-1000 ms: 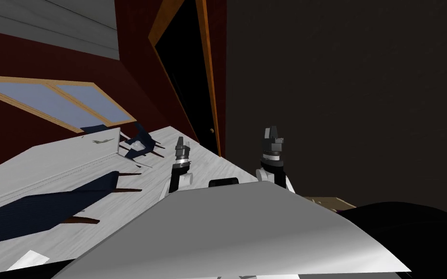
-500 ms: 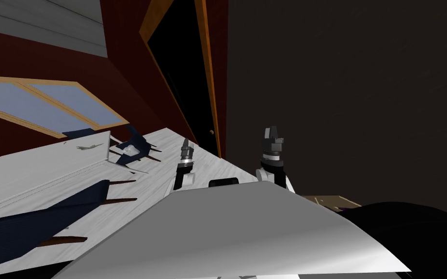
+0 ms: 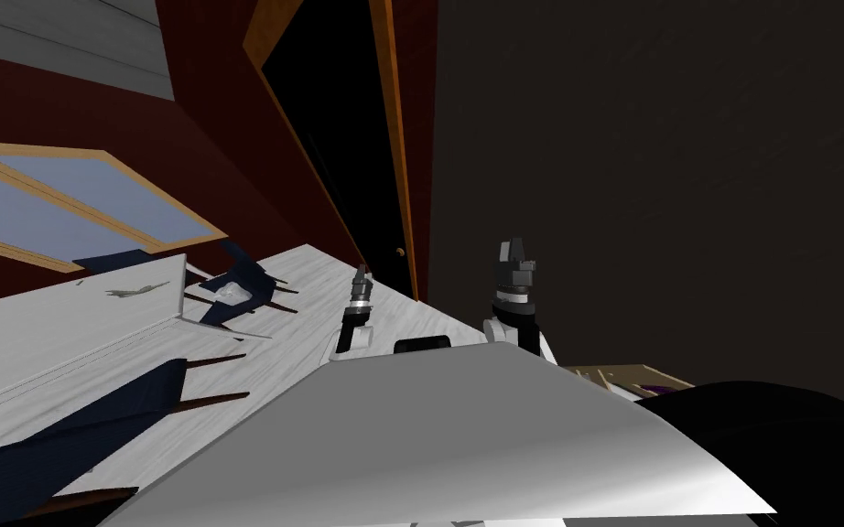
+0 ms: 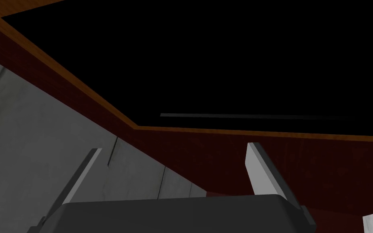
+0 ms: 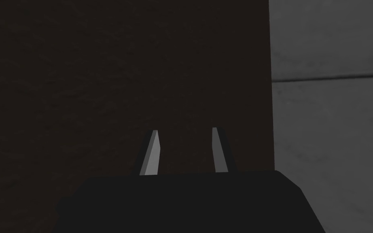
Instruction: Push the door open
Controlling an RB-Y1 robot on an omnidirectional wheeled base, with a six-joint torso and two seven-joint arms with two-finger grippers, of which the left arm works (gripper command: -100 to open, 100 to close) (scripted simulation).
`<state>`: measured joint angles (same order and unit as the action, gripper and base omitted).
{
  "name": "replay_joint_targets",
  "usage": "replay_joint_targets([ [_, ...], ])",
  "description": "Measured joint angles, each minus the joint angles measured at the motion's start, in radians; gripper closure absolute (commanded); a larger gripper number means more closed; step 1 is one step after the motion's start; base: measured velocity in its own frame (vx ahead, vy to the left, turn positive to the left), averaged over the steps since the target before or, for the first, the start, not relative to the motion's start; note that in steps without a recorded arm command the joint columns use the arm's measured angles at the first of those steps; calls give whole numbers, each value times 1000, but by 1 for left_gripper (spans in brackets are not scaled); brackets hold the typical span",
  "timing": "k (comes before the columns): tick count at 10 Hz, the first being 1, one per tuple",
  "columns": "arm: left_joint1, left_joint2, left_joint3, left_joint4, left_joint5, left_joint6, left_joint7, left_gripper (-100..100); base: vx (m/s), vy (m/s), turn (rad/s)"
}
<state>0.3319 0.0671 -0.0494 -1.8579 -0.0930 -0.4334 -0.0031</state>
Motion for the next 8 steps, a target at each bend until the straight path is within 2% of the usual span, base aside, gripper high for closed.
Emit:
replay_joint_targets([
  [3,-19,6,-24,76,1,-19,1,-100,81,110,-99],
  [8,-68,20,-57,210,6,-42,9,-100,76,101,-98],
])
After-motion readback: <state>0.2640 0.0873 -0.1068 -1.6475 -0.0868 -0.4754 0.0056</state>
